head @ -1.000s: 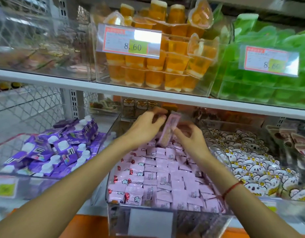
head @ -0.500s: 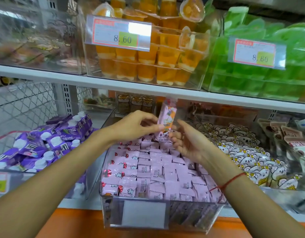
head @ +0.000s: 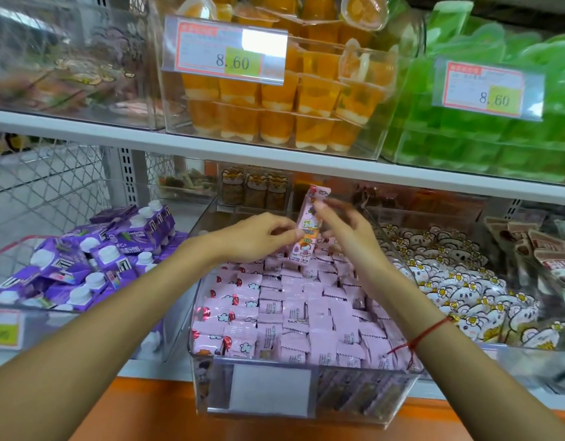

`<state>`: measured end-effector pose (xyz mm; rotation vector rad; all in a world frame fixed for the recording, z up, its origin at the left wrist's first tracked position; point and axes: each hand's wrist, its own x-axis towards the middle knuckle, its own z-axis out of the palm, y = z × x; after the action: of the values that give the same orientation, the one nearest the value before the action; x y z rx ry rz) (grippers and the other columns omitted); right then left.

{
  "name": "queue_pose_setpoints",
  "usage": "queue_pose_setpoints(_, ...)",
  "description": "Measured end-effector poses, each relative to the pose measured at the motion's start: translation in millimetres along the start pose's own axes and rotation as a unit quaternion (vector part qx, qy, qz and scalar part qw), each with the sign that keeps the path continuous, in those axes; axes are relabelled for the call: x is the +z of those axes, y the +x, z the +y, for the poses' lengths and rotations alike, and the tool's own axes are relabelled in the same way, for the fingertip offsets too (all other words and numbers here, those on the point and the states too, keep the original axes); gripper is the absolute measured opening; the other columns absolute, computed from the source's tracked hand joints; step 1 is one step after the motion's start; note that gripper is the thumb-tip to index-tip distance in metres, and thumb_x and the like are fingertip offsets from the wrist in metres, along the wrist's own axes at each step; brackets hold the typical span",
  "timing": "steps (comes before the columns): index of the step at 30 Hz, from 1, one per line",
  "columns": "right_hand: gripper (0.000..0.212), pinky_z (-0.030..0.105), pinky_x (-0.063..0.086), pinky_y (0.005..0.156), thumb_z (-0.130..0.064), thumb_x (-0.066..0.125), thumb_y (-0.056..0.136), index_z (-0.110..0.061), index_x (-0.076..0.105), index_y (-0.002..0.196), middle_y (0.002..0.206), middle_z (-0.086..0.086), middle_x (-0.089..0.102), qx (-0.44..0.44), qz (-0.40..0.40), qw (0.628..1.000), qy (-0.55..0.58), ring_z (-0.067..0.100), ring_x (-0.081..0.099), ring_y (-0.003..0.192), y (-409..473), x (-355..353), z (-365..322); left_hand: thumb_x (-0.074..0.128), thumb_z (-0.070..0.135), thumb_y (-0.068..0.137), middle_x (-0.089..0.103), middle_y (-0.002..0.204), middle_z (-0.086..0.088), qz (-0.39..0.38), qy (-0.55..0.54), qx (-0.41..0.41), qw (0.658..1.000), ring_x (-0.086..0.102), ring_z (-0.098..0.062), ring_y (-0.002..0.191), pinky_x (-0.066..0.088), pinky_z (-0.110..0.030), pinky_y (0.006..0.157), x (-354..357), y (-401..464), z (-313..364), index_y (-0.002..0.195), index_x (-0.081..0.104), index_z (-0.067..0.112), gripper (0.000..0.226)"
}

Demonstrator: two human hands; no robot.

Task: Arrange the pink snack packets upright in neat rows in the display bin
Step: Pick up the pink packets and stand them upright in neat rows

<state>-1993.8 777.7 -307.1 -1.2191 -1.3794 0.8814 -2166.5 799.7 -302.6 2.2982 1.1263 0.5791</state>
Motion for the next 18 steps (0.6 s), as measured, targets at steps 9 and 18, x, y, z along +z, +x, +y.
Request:
queue_pose_setpoints(9,0.038,0.049,0.048,0.096,-0.032,0.063,0.088,-0.008,0.054,0.116,0.111,0.012,0.065,0.056,0.189,0.980,0.019,0.029,0.062,0.104,18,1,20,0.038,0.004,0.093,0.039,0.147,-0.004,-0.076,0.215,-0.093,0.969,0.042,-0.026,0.128,0.041,-0.040,0.100,4,8,-22,0.140,0.039,0.033,0.055)
queue_pose_setpoints(18,0.023,0.003,0.038,0.049,-0.021,0.057,0.093,-0.021,0.036,0.100,0.083,-0.010,0.054,-0.041,0.120,0.988,-0.092,0.013,0.055,0.079,23,26,32,0.030,0.027,0.099,0.030,0.153,0.007,-0.106,0.317,-0.110,0.936,0.034,-0.024,0.136,0.034,-0.036,0.102,2,12,-31,0.141,0.034,0.044,0.046)
